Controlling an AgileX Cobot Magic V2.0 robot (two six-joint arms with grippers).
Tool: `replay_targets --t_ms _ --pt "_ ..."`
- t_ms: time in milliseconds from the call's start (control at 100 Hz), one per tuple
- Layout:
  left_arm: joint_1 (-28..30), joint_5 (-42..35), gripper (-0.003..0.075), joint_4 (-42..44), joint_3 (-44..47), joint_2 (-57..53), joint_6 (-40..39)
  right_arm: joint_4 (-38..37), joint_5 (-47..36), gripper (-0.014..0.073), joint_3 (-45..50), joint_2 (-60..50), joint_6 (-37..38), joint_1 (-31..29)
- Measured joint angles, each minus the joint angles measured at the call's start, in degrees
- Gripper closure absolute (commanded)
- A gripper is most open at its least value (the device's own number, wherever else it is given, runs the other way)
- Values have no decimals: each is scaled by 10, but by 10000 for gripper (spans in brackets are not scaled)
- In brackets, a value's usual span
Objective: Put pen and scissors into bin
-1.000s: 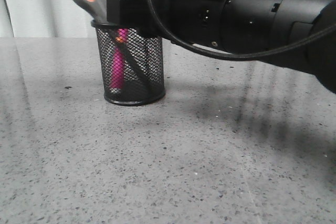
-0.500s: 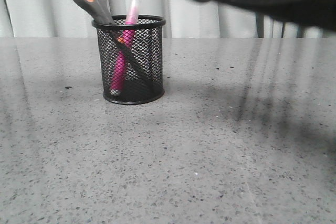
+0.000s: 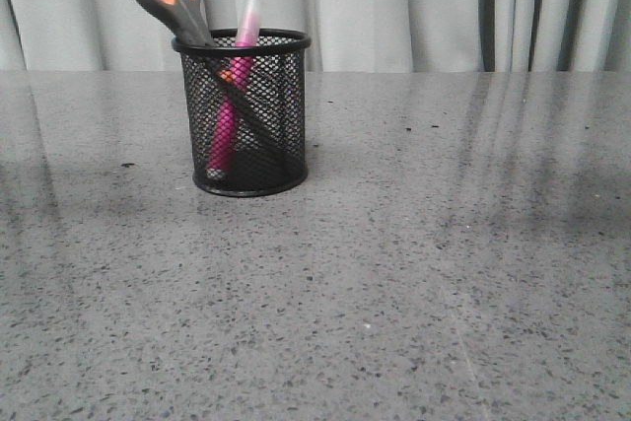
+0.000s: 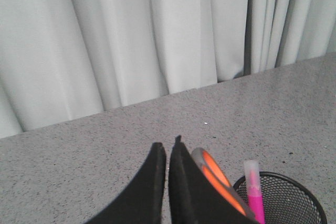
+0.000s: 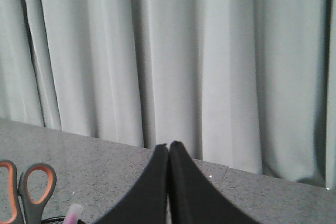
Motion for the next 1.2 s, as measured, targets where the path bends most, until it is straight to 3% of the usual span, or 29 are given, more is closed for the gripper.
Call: replay_targets --t_ms 130,270,720,1200 --pt "0 -71 740 0 87 -78 0 124 14 659 11 -83 -136 0" --pt "0 -120 740 0 174 -173 0 159 20 659 65 -185 -197 0" --pt "0 -127 740 -72 373 -418 0 166 73 659 284 -504 -212 0" --pt "0 -130 740 -105 395 -452 0 166 87 659 319 -543 -213 0"
